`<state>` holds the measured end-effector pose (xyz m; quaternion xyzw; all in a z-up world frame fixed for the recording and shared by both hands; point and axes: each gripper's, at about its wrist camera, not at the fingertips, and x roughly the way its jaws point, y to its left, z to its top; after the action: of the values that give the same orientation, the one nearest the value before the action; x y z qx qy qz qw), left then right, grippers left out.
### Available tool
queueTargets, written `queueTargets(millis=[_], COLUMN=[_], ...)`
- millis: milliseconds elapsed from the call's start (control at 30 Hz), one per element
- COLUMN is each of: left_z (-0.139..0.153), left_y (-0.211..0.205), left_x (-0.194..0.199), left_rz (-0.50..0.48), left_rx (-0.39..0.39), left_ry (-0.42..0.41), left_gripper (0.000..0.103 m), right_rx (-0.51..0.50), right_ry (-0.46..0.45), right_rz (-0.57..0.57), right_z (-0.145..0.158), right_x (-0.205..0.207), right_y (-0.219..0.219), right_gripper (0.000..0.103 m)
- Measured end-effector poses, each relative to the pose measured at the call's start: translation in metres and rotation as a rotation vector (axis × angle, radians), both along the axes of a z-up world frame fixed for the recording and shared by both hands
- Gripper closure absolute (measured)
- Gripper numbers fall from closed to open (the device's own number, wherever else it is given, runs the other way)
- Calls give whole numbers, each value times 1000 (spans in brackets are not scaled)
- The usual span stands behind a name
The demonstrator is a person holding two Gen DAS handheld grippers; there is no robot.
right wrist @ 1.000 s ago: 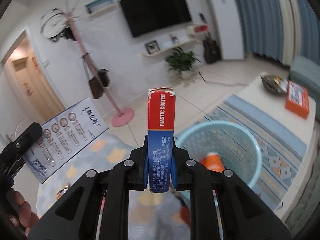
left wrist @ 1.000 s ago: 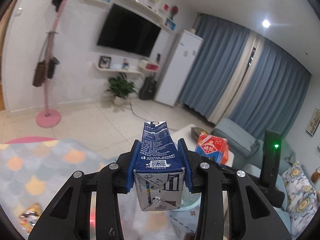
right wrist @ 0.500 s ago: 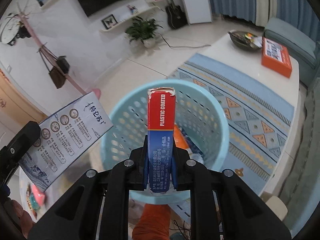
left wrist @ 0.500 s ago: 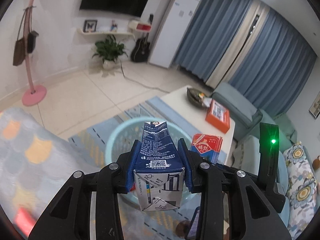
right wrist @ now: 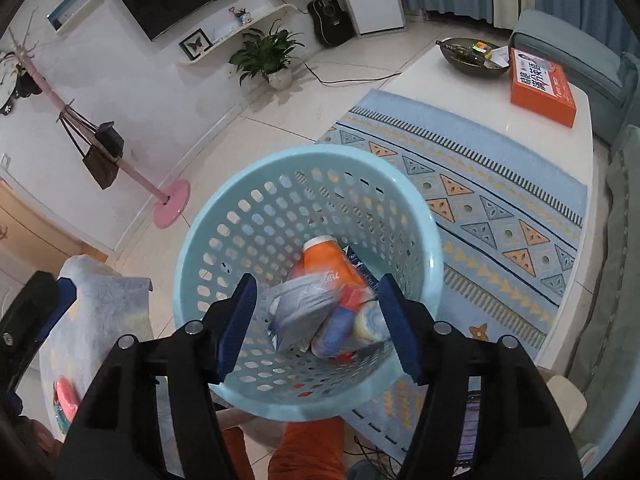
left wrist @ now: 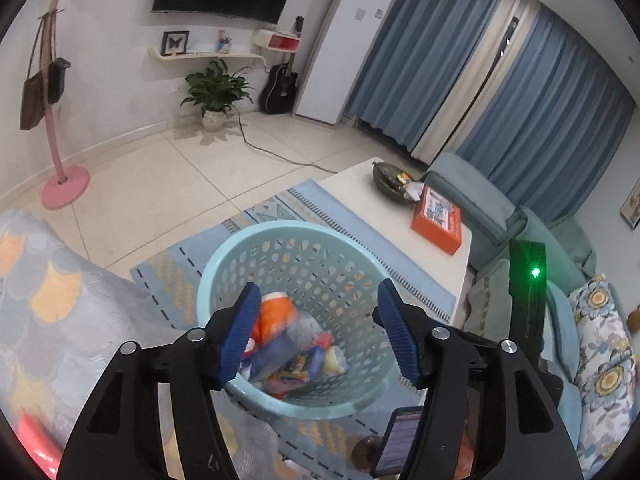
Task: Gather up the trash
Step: 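Carry carton and box over the blue basket and open both tools, then grasp the white heart-print paper with the left tool while the right tool grasps the teal clay pack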
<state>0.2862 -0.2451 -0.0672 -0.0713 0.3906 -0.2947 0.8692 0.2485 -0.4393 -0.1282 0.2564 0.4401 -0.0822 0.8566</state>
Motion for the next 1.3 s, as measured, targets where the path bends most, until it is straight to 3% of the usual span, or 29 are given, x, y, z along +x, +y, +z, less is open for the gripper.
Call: queueTargets(millis=[433,767,967,1133,1300], left_z=[60,100,95,81,52], left_y=[67,172,249,312,365], left_x=[-58,-120,-151,-184,-219], left_rz=[77,264,416,515,582], left_rx=[-101,-94,-28,28,57], left_ry=[-119,-207,-187,-164,-99], left_gripper=[41,41,41,25,18], right_rx=[-48,-109,-145,-172,-172], right_ry=[-164,-301,-335,-323,-292], right_rz=[95,276,437,566,674], right_z=[80,143,155,147,127], right_x=[-33,-61,-70,-73,-74], right_y=[53,140,212,270,321], right_gripper=[43,40,39,39,39])
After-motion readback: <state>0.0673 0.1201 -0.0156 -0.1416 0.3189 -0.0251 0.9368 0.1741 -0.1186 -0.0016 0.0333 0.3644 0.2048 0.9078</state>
